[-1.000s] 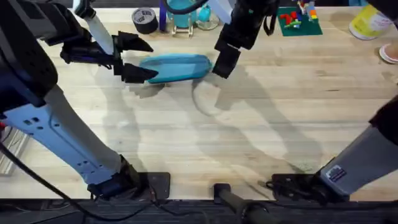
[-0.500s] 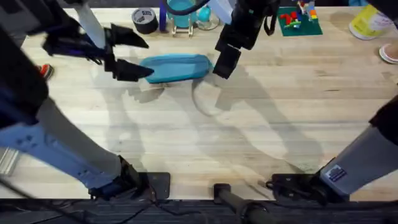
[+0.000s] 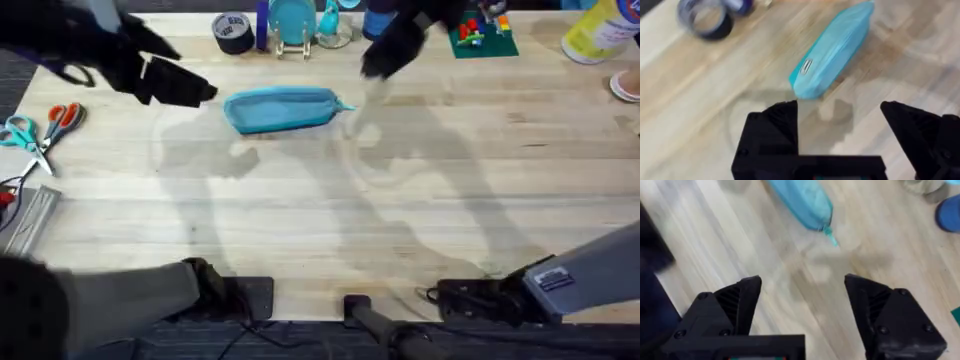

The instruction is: Unzip the bag, pick up the pens from the table one at a time and place them inside, then zip the bag closed.

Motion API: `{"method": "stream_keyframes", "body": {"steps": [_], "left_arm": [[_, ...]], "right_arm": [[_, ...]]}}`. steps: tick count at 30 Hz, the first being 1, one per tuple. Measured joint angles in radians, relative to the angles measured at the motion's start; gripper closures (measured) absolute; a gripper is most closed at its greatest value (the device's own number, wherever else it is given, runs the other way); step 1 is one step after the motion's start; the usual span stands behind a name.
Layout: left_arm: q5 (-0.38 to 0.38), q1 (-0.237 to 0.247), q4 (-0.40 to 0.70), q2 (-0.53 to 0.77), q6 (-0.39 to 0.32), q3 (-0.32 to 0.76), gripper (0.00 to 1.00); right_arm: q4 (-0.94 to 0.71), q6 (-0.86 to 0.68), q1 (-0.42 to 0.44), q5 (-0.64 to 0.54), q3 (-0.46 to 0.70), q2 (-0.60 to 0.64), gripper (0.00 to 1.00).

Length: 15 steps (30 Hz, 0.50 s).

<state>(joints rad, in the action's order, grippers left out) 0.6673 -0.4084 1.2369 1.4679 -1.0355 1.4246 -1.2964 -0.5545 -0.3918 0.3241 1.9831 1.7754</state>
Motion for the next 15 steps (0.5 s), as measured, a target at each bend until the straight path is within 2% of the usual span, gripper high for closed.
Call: {"method": "stream_keyframes", "body": {"steps": [4, 8, 11, 15], "left_arm": [[-0.086, 0.0, 0.001, -0.098, 0.209, 0.0, 0.003], [-0.138, 0.0, 0.018, -0.171, 0.392, 0.0, 0.003], [-0.158, 0.0, 0.061, -0.211, 0.471, 0.0, 0.004], [-0.17, 0.0, 0.116, -0.25, 0.519, 0.0, 0.004]], "right_arm": [[0.015, 0.0, 0.141, 0.185, 0.002, -0.039, 0.004], [0.0, 0.0, 0.227, 0.306, 0.003, -0.037, 0.004], [-0.049, -0.032, 0.245, 0.351, 0.003, -0.037, 0.004], [-0.087, -0.1, 0.243, 0.381, 0.003, -0.037, 0.004]]}}
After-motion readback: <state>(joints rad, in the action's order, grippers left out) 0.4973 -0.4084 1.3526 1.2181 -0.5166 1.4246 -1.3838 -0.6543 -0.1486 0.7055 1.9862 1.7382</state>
